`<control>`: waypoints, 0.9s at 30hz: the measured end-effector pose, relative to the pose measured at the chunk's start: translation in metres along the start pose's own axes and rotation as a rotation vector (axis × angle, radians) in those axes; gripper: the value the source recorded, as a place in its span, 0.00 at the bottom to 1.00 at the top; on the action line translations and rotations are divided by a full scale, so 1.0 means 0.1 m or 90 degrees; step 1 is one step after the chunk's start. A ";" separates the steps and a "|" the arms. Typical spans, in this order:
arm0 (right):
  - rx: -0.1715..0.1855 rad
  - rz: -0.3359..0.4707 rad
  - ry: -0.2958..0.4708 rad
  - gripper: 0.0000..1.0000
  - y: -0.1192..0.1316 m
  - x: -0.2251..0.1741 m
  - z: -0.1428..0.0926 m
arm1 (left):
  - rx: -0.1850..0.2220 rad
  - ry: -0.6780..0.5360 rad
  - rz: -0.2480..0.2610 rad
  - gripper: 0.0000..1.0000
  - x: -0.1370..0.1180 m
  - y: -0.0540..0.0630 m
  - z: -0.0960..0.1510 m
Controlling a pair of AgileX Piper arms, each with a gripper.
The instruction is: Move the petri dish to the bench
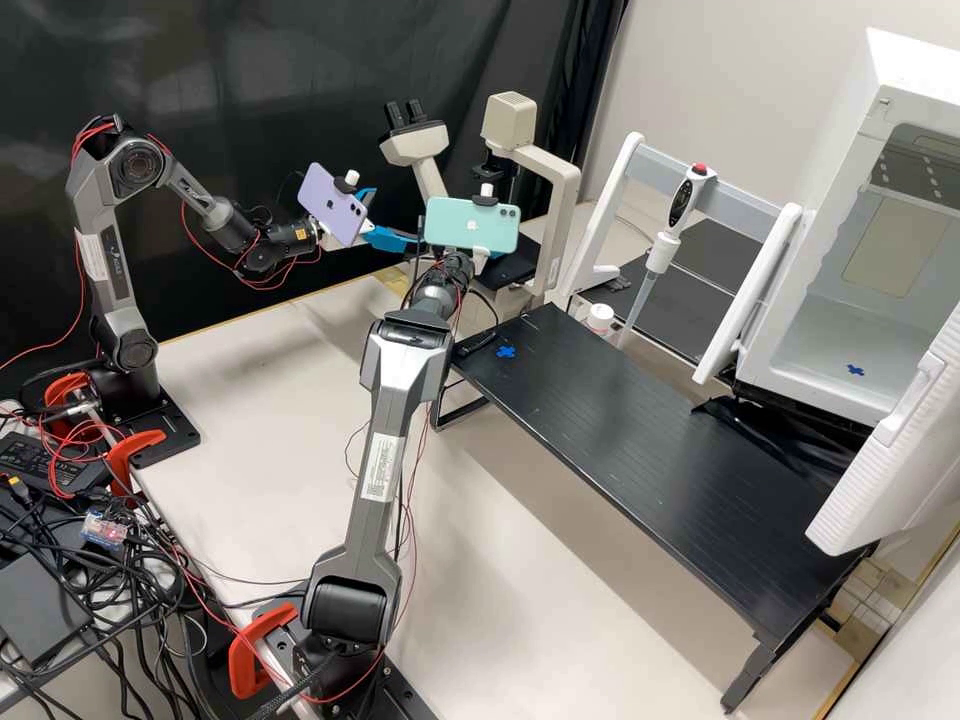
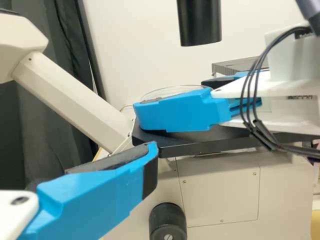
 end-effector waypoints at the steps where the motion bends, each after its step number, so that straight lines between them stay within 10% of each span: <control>1: -0.001 0.000 -0.001 0.00 0.00 0.00 0.00 | 0.000 0.000 0.000 1.00 0.00 0.00 0.00; 27: 0.006 -0.013 -0.011 0.00 -0.03 -0.20 0.20 | 0.000 0.000 0.000 1.00 0.00 0.00 0.00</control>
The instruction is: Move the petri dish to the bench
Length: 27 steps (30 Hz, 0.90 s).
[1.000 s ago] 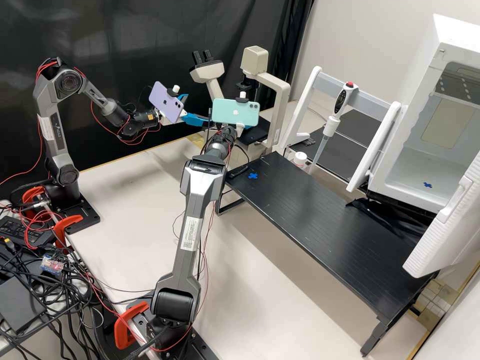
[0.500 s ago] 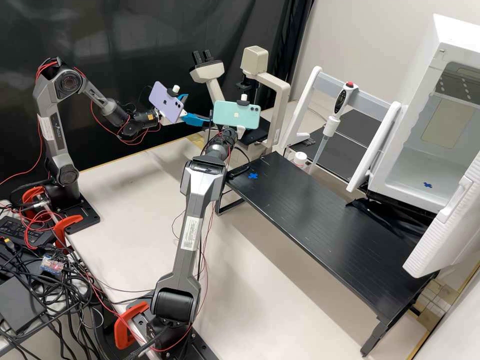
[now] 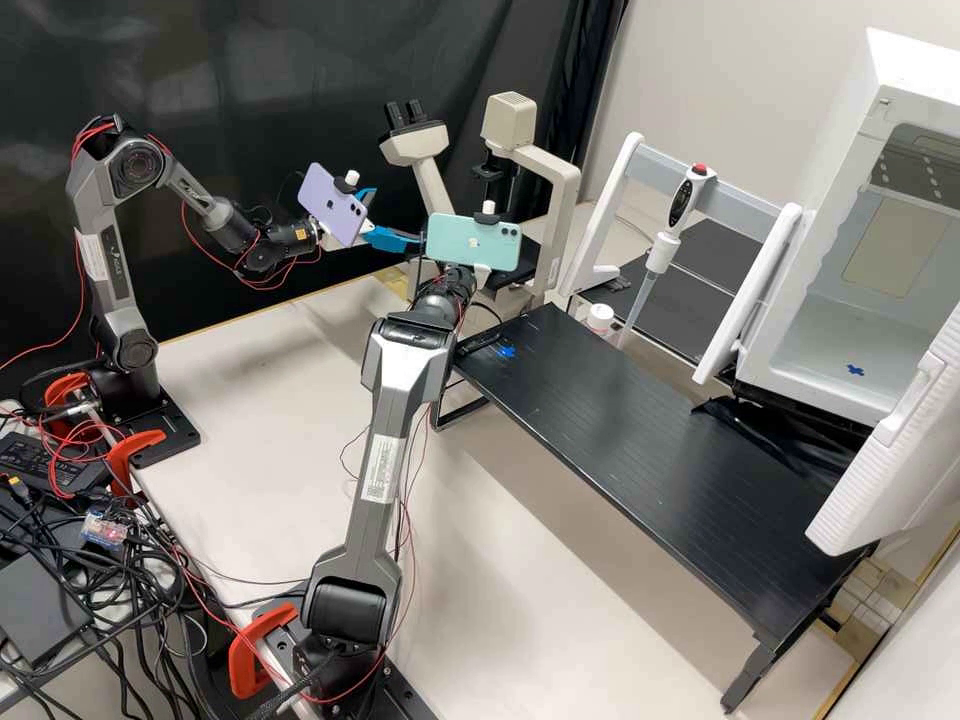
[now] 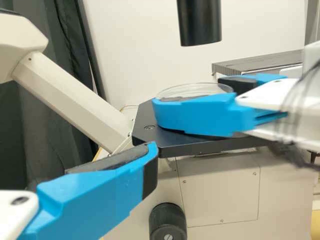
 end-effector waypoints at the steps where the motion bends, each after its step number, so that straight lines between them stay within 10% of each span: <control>1: -0.002 0.006 0.006 0.00 0.06 -0.05 -0.01 | 0.000 0.000 0.000 1.00 0.00 0.00 0.00; 27: -0.020 0.014 0.035 0.00 0.36 -0.52 -0.07 | 0.000 0.000 0.000 1.00 0.00 0.00 0.00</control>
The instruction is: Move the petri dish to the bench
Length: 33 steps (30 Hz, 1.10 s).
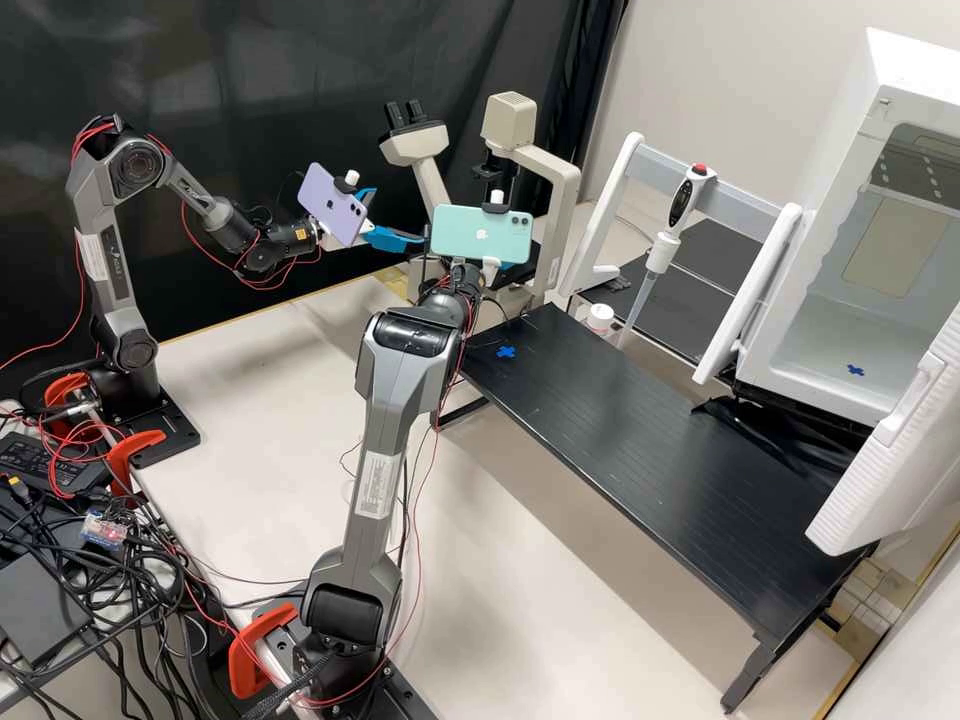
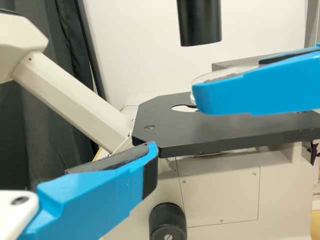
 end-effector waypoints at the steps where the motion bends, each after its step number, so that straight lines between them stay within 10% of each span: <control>1: 0.000 -0.001 -0.001 0.00 0.00 -0.02 0.00 | 0.000 0.000 0.000 1.00 0.00 0.00 0.00; 33: 0.011 0.075 -0.082 0.00 -0.04 -1.72 0.55 | 0.000 0.000 0.000 1.00 0.00 0.00 0.00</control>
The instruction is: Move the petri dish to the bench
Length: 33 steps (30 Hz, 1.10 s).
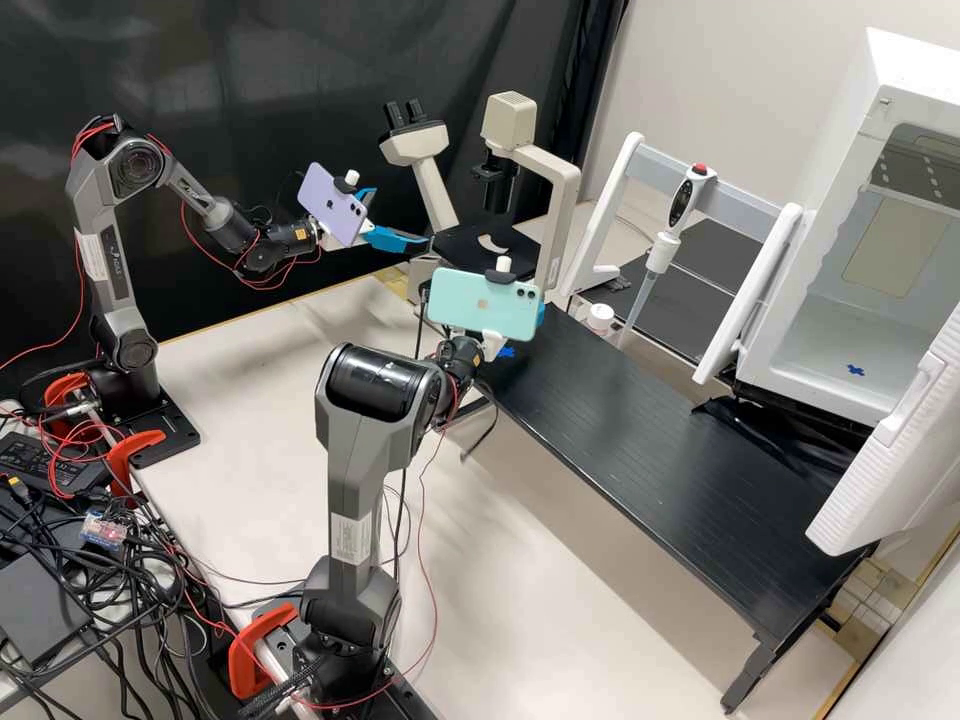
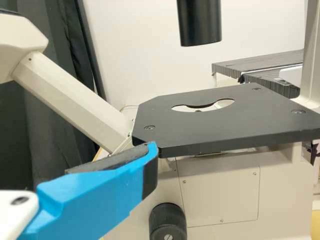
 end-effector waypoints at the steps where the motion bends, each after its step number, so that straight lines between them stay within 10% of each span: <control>1: 0.003 -0.004 -0.007 0.00 -0.03 -0.08 0.07 | 0.000 0.000 0.000 1.00 0.00 0.00 0.00; 12: -0.003 -0.007 -0.006 0.00 -0.15 -0.42 0.23 | 0.000 0.000 0.000 1.00 0.00 0.00 0.00; 13: -0.003 -0.009 -0.004 1.00 -0.15 -0.43 0.23 | 0.000 0.000 0.000 1.00 0.00 0.00 0.00; 33: -0.011 0.029 -0.023 1.00 -0.17 -0.51 0.23 | 0.000 0.000 0.000 1.00 0.00 0.00 0.00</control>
